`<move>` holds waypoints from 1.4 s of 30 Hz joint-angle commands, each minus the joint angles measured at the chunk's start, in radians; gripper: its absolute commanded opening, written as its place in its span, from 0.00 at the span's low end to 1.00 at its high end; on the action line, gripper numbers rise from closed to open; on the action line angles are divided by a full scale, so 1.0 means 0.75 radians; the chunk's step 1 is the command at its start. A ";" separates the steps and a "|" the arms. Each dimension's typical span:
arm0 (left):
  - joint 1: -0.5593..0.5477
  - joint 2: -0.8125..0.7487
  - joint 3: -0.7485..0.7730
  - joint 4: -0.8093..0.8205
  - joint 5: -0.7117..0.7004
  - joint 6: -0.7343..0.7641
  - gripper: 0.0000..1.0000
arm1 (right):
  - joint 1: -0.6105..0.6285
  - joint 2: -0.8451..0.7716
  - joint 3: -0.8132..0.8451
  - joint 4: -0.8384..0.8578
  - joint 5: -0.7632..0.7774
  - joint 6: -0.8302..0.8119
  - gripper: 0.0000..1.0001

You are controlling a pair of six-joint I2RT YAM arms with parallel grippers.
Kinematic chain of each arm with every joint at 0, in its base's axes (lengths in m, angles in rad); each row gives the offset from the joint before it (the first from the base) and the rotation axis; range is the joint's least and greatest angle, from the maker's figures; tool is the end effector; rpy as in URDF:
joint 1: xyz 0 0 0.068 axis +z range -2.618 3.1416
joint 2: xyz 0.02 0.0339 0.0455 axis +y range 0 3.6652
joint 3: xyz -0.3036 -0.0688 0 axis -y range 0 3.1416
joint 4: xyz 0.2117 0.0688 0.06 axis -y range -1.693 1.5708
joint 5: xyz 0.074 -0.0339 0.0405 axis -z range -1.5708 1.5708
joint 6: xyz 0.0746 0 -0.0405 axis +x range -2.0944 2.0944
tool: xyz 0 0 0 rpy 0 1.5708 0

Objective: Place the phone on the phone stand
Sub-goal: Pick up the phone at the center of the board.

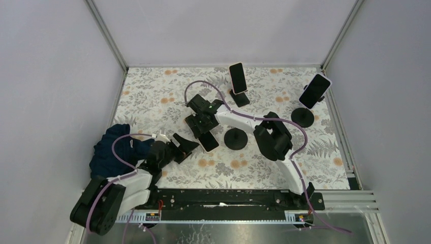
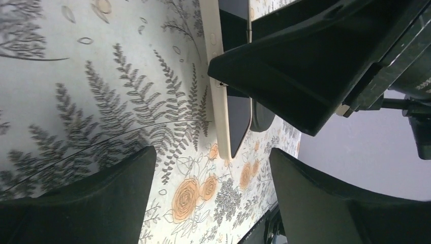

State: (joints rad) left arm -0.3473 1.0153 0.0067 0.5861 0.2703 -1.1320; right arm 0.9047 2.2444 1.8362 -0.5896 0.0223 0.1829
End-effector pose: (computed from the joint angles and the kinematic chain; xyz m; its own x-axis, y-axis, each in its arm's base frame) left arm 0.1404 -0.0720 0.1645 -0.6680 -0.6860 -0.2884 -0.1124 0.4761 -0.8722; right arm 0.3153 0.3984 0.1970 -0.6522 -0.5356 -0.5365 -0.6711 0.7370 0.0802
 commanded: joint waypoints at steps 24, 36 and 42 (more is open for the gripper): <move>-0.146 0.576 0.160 0.616 -0.046 -0.068 0.31 | -0.072 -0.352 -0.055 0.087 -0.447 0.157 0.45; -0.131 0.344 0.229 0.178 -0.117 0.213 0.27 | -0.076 -0.427 -0.081 0.097 -0.489 0.069 0.49; -0.066 0.427 0.252 0.170 -0.078 0.161 0.39 | -0.082 -0.454 -0.107 0.105 -0.504 0.051 0.50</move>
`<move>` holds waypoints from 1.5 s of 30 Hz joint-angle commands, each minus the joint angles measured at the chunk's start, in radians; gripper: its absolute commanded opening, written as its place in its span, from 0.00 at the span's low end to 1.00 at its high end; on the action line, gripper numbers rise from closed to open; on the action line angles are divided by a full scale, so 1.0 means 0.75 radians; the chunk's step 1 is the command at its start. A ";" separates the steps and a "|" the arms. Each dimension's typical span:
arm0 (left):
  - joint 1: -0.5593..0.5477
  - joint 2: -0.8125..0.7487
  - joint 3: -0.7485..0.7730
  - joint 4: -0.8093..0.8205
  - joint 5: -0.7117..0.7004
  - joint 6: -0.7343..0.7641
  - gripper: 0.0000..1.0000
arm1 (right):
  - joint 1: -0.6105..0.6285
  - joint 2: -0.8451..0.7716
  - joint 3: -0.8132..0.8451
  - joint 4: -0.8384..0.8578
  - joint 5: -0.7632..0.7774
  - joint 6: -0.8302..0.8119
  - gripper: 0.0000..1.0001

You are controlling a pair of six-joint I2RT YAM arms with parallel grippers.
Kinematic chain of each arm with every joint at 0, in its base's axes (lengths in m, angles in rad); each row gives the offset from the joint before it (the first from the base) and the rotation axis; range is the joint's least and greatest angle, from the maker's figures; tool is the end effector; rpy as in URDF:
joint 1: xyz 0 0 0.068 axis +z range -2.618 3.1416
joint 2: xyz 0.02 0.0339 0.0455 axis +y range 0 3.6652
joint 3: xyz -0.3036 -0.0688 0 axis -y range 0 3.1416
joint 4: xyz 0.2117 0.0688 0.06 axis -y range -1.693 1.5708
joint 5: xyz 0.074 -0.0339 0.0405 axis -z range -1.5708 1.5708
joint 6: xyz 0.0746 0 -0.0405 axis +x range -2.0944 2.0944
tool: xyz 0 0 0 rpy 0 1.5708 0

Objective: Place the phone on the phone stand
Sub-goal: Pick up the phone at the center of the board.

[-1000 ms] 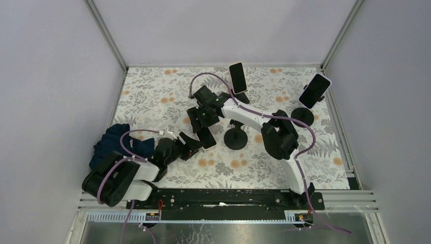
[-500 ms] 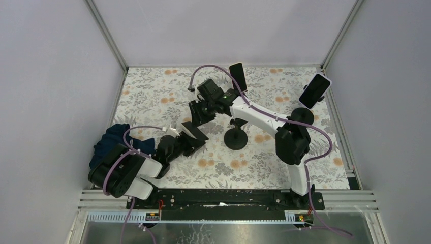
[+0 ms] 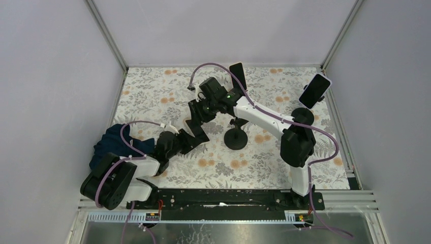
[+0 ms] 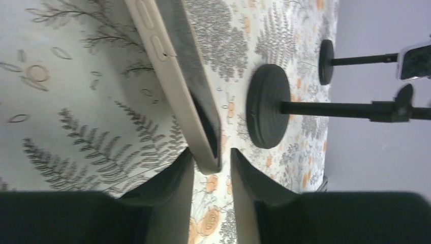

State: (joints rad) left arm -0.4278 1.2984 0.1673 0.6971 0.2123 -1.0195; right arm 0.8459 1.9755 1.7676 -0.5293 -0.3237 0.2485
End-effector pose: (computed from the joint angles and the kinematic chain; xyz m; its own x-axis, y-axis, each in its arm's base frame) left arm 0.1900 -0.1039 0.1781 -0.6941 -0.5987 -0.3998 -0.0224 0.5730 -0.8193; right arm 0.2914 0.3647 0.3103 -0.6450 -0.3765 -0.6650 -0.7296 0.5622 0.3893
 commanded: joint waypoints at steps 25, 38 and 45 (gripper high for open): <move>0.075 -0.510 0.130 -0.115 0.106 0.448 0.00 | -0.307 -0.365 0.024 -0.150 -0.737 -0.554 0.83; 0.023 -0.596 0.324 0.062 0.352 0.225 0.00 | -0.571 -0.626 -0.230 0.090 -0.883 -0.343 1.00; -0.151 -0.533 0.435 0.184 0.320 0.170 0.00 | -0.596 -0.644 -0.371 0.321 -1.000 -0.116 1.00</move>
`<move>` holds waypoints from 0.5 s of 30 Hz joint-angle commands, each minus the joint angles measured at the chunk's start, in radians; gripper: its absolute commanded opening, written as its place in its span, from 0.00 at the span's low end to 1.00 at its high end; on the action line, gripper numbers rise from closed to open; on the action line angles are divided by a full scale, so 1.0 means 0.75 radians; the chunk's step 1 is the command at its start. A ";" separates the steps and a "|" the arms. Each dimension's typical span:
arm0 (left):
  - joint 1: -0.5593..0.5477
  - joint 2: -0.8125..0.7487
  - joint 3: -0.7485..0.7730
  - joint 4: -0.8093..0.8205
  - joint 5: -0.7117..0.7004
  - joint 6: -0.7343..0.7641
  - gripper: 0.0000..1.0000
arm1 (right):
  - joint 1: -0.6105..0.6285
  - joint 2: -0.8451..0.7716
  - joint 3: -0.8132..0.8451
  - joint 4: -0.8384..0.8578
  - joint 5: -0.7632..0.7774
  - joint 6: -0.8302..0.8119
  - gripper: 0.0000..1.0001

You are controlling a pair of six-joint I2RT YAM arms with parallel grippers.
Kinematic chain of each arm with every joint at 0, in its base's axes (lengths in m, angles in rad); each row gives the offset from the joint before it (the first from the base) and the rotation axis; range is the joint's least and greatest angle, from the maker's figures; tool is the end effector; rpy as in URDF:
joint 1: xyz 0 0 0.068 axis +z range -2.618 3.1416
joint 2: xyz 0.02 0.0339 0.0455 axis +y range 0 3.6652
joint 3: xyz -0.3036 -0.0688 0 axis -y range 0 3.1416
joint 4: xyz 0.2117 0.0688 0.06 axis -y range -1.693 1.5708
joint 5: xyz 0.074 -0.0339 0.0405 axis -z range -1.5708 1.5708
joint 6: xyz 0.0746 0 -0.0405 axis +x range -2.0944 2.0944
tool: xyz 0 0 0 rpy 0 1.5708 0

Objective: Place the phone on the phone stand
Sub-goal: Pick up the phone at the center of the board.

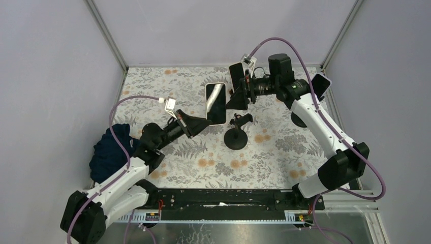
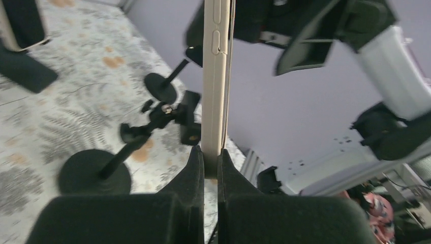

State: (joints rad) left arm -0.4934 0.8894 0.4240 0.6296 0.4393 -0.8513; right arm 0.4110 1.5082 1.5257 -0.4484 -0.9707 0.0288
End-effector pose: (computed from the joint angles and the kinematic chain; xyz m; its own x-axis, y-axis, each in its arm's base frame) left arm 0.1475 -0.1153 0.3310 -0.5055 -0.5011 -0.7024 0.6343 0.3361 -0.6962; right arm 0.2661 0.1831 0.4317 -0.4090 -0.1605 -0.8983 -0.9016 0.2228 0.3707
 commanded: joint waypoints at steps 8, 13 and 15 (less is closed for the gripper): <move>-0.192 0.150 0.153 0.362 -0.004 -0.061 0.00 | -0.033 -0.098 -0.196 0.582 -0.389 0.476 0.99; -0.221 0.205 0.184 0.385 0.012 -0.054 0.00 | -0.055 -0.128 -0.231 0.588 -0.383 0.497 1.00; -0.225 0.213 0.191 0.387 0.020 -0.050 0.00 | -0.078 -0.136 -0.244 0.588 -0.367 0.508 1.00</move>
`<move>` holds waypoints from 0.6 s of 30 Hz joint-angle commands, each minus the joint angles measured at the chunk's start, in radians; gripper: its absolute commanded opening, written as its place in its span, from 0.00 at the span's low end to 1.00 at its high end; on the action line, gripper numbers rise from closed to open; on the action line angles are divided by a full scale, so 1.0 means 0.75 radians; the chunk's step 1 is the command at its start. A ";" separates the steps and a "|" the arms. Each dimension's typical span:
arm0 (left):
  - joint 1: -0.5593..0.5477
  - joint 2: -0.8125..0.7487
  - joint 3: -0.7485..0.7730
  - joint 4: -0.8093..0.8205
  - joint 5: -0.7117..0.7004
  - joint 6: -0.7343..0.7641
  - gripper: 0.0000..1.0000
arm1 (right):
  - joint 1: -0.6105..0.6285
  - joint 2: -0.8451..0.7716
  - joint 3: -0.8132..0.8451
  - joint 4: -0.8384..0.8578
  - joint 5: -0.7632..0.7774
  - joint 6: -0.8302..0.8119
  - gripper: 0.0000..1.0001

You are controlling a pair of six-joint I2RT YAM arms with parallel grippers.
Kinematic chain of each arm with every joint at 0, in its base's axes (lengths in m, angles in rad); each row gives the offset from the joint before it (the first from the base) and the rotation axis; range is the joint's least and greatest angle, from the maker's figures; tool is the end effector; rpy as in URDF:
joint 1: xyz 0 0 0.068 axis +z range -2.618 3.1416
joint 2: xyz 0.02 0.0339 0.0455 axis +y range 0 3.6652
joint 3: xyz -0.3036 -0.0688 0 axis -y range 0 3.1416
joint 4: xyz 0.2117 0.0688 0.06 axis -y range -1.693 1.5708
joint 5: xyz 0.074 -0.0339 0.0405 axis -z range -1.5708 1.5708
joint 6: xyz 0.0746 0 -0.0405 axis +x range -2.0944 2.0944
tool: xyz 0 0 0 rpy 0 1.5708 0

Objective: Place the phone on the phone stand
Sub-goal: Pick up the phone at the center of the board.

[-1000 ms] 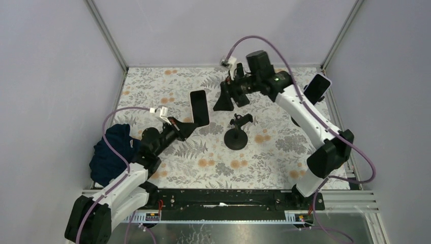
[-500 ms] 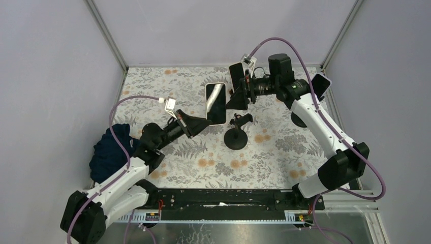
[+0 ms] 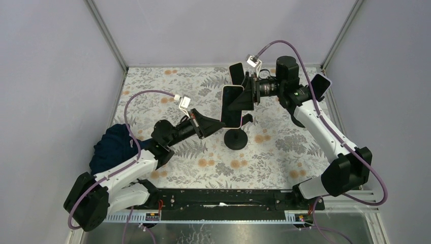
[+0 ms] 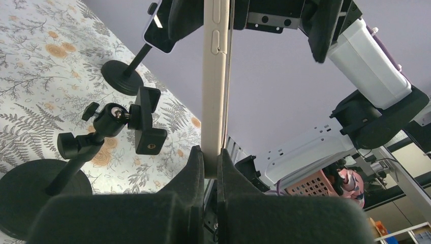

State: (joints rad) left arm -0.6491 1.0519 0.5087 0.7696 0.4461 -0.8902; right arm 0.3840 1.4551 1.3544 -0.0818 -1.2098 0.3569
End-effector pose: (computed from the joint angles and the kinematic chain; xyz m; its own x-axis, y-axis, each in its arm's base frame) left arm 0.1553 -0.1582 0.3508 -0.5716 -0.4464 -0.6885 0.6929 0.1869 -0.6964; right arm 0.2523 0.1772 0.4353 -0.5019 -0.0697 -0.8621 -0.8644 0.0077 0.5027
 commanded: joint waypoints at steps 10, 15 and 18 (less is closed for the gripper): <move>-0.020 0.042 0.082 0.218 0.079 0.002 0.01 | -0.077 -0.081 -0.084 0.382 -0.132 0.283 0.12; -0.019 0.043 0.100 0.129 0.084 0.033 0.49 | -0.077 -0.094 -0.113 0.453 -0.179 0.323 0.00; -0.014 0.036 0.112 0.071 0.097 0.093 0.79 | -0.077 -0.104 -0.126 0.481 -0.231 0.327 0.00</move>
State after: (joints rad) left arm -0.6605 1.0878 0.5545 0.8177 0.5007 -0.8799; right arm 0.3264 1.4220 1.2610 0.1837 -1.3014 0.5602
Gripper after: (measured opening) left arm 0.695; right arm 0.195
